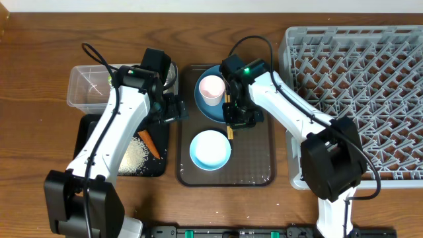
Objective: Sort waste into correct bins and load items into the dishwasher rack
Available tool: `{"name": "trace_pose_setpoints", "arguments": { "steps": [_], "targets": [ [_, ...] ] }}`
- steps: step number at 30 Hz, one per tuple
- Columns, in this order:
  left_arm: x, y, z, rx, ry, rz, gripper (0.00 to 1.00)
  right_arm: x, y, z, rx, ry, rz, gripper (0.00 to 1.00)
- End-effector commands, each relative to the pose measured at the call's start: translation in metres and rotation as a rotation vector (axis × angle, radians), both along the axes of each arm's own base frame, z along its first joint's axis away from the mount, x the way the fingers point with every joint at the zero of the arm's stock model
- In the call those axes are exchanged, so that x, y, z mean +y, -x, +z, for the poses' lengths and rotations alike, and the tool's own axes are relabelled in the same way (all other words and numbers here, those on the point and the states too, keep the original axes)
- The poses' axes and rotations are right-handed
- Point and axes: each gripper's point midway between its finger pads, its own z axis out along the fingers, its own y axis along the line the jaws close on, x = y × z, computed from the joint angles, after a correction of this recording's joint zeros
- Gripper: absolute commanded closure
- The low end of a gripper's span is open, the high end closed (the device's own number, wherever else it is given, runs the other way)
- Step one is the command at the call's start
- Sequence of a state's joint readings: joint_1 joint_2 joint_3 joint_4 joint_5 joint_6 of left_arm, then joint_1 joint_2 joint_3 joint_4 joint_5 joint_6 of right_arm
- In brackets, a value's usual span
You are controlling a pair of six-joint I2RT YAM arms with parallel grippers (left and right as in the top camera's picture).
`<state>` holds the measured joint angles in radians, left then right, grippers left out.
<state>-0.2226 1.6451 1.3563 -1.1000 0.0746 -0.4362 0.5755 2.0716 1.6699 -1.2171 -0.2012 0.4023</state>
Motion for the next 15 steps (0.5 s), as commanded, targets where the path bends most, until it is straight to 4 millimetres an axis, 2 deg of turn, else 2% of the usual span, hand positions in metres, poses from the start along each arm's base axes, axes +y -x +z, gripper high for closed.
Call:
{"name": "trace_pose_setpoints", "arguments": {
  "steps": [1, 7, 15],
  "targets": [
    [0.0024, -0.0006, 0.0069, -0.021, -0.006, -0.012, 0.01, 0.0045, -0.0033, 0.0039, -0.003, -0.022, -0.016, 0.80],
    [0.0024, -0.0006, 0.0069, -0.021, -0.006, -0.012, 0.01, 0.0056, -0.0040, 0.0071, 0.037, -0.084, -0.049, 0.80],
    [0.0024, -0.0006, 0.0069, -0.021, -0.006, -0.012, 0.01, 0.0084, -0.0003, 0.0066, 0.035, -0.072, -0.033, 0.82]
  ]
}}
